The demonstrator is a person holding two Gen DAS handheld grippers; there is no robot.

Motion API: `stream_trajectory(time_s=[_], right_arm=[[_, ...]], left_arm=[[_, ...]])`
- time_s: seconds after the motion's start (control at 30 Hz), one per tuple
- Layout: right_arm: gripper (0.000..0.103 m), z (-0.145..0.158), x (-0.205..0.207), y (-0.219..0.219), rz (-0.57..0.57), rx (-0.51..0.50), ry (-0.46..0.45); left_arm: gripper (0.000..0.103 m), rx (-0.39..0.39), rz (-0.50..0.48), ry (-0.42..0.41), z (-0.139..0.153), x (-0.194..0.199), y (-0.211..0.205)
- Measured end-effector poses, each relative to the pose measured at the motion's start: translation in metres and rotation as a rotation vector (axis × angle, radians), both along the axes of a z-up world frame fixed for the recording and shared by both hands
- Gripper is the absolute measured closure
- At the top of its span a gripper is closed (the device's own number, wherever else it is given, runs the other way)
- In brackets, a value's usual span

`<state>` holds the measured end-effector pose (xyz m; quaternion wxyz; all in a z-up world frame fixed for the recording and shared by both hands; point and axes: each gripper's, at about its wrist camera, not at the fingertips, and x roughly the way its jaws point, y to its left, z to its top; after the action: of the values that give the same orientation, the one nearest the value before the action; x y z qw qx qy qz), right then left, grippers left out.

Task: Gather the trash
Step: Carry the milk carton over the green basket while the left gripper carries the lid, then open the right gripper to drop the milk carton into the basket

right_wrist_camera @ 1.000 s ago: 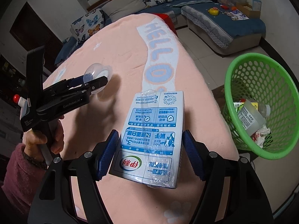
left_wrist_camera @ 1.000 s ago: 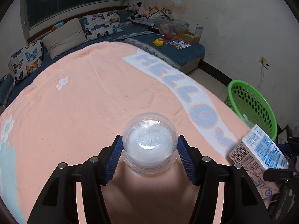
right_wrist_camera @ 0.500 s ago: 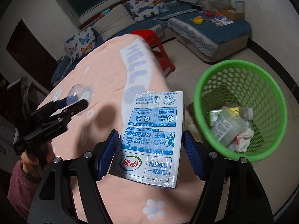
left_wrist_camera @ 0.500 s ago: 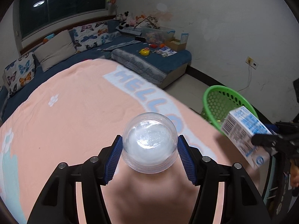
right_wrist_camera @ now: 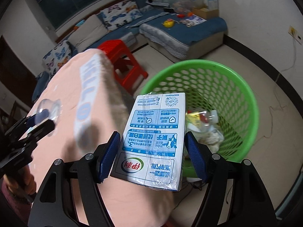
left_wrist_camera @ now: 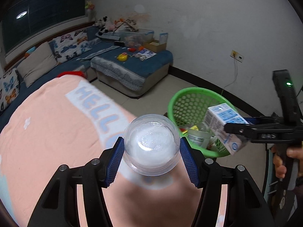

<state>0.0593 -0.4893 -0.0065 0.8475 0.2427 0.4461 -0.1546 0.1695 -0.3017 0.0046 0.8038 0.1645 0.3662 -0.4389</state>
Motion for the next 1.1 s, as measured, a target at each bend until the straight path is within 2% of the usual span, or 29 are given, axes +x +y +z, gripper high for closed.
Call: stream_trajectory(time_s=[0.1,0.5,1.1], right_arm=[[0.033,-0.008,-0.002,-0.014,-0.023,-0.023,0.026],[0.033,-0.041,-0.002,-0.047,-0.052,-0.008,0.102],[0.031,-0.056,-0.002,-0.061,-0.053,-0.011,0.114]], left_arm=[[0.045,0.001,-0.026,-0.001,0.001,-0.008,-0.015],[0.045,0.021,-0.082,-0.016,0.001,-0.026,-0.051],[0.045,0.038,-0.104,-0.017,0.004,-0.035,-0.072]])
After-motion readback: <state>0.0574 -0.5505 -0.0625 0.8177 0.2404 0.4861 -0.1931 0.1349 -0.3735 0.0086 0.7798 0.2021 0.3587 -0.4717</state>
